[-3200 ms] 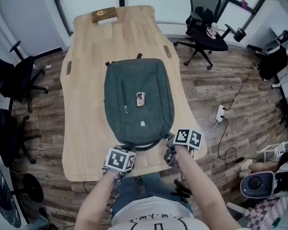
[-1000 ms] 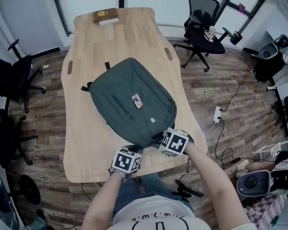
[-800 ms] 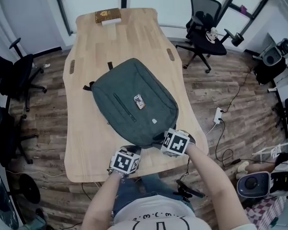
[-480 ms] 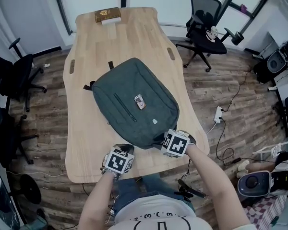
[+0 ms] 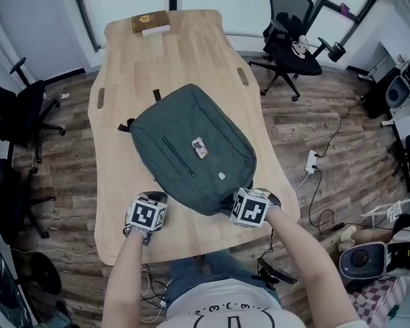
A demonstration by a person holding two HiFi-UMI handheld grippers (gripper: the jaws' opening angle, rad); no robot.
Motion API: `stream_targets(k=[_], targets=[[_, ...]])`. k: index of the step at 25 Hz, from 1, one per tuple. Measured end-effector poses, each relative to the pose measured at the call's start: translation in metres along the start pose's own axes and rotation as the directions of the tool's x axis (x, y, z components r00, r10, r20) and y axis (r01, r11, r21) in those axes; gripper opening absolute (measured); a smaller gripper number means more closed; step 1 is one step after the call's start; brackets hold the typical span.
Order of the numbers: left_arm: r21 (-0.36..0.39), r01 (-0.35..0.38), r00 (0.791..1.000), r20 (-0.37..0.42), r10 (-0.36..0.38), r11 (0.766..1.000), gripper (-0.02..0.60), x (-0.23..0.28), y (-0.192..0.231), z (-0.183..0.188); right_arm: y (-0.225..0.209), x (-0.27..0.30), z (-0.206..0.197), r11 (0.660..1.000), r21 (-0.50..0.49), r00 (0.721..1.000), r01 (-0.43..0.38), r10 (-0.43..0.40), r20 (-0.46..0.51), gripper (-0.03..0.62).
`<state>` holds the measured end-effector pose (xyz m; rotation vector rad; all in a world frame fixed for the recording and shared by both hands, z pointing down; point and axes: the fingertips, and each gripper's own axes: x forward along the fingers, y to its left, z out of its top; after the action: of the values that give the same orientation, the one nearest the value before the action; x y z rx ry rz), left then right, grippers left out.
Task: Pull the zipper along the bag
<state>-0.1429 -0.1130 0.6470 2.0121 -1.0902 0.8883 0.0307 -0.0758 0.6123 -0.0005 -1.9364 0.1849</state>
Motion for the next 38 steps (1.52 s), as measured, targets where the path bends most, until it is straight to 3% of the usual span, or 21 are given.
stream_targets(k=[9, 14, 17, 24, 28, 31, 34, 36, 38], targets=[[-0.037, -0.159, 0.987, 0.028, 0.16, 0.987, 0.018, -0.005, 0.06, 0.02, 0.022, 0.011, 0.019, 0.999, 0.017, 0.998, -0.047, 0.046, 0.052, 0.098], [-0.12, -0.202, 0.975, 0.072, 0.212, 0.972, 0.018, -0.009, 0.08, 0.025, 0.042, 0.028, 0.051, 0.985, 0.141, 0.986, -0.1, 0.078, 0.15, 0.098], [-0.1, -0.259, 0.96, 0.08, 0.267, 0.961, 0.018, -0.019, 0.093, 0.026, 0.049, 0.04, 0.076, 0.975, 0.181, 0.973, -0.126, 0.086, 0.214, 0.1], [-0.079, -0.328, 0.934, 0.121, 0.336, 0.941, 0.046, -0.051, 0.101, 0.019, 0.034, 0.058, 0.134, 0.977, 0.211, 0.947, 0.036, -0.101, 0.305, 0.104], [-0.126, -0.321, 0.914, 0.218, 0.342, 0.939, 0.046, -0.077, 0.093, 0.029, 0.029, 0.051, 0.148, 0.967, 0.244, 0.93, 0.069, -0.151, 0.335, 0.107], [-0.118, -0.315, 0.873, 0.352, 0.336, 0.942, 0.044, -0.105, 0.082, 0.047, 0.017, 0.024, 0.156, 0.953, 0.283, 0.896, 0.11, -0.218, 0.388, 0.095], [-0.087, -0.294, 0.839, 0.453, 0.301, 0.952, 0.023, -0.127, 0.064, 0.06, 0.002, -0.016, 0.161, 0.929, 0.336, 0.838, 0.154, -0.303, 0.453, 0.052], [-0.09, -0.281, 0.824, 0.488, 0.289, 0.955, 0.017, -0.14, 0.053, 0.065, -0.007, -0.049, 0.163, 0.901, 0.39, 0.783, 0.19, -0.378, 0.493, 0.052], [-0.101, -0.268, 0.804, 0.524, 0.28, 0.958, 0.015, -0.154, 0.045, 0.069, -0.015, -0.086, 0.163, 0.855, 0.462, 0.708, 0.238, -0.478, 0.52, 0.052]])
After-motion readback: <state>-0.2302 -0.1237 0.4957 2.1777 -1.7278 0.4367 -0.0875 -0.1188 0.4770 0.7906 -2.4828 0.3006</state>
